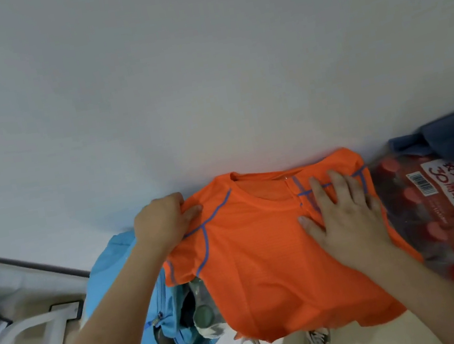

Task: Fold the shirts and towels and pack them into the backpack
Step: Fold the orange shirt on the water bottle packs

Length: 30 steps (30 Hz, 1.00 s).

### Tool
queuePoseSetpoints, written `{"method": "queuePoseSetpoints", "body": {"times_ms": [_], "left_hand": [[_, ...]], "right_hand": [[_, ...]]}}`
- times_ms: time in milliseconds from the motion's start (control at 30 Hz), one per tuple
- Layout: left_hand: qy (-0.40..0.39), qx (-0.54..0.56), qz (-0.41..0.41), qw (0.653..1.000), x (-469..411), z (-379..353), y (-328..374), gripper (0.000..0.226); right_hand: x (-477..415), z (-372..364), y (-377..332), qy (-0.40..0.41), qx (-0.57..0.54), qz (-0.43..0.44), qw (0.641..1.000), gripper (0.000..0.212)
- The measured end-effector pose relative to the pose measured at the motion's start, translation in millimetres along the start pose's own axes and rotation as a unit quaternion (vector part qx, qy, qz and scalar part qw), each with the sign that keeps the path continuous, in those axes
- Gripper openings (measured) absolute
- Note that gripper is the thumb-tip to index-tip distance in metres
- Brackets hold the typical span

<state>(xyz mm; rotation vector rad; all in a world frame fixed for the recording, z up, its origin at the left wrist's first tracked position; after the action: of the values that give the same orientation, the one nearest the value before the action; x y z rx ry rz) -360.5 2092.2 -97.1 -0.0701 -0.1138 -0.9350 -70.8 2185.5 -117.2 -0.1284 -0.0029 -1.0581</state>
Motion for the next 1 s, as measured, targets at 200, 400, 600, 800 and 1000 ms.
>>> {"method": "queuePoseSetpoints", "body": {"times_ms": [200,400,600,800,1000], "left_hand": [[-0.064,-0.075,-0.064,0.993,-15,8,6,0.045],[-0.307,0.250,-0.121,0.910,-9,6,-44,0.065],[-0.310,0.624,-0.086,0.712,-1,5,-63,0.030],[-0.317,0.643,-0.004,0.697,10,14,-22,0.012],[-0.378,0.640,0.019,0.669,14,26,10,0.019]], "right_hand": [[28,-6,-119,-0.051,-0.081,0.126,0.987,0.076],[37,-35,-149,-0.108,-0.064,0.121,0.985,0.086],[37,-25,-158,-0.167,-0.086,0.087,0.978,0.095],[30,11,-175,-0.147,-0.304,0.025,0.941,0.111],[42,11,-200,0.029,-0.362,-0.051,0.931,0.107]]}}
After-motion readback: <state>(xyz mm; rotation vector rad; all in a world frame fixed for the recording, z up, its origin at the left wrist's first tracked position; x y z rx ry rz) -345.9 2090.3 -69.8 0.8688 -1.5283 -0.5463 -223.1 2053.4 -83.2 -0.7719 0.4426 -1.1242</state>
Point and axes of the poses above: each hand's wrist, its own x-axis away from the middle knuckle, its own z-axis out of the back of the hand, y = z × x, the point moved 3 cm from there along -x, towards the middle knuckle, and after that the axes turned 1 degree about -y, right-handed, at the moved point
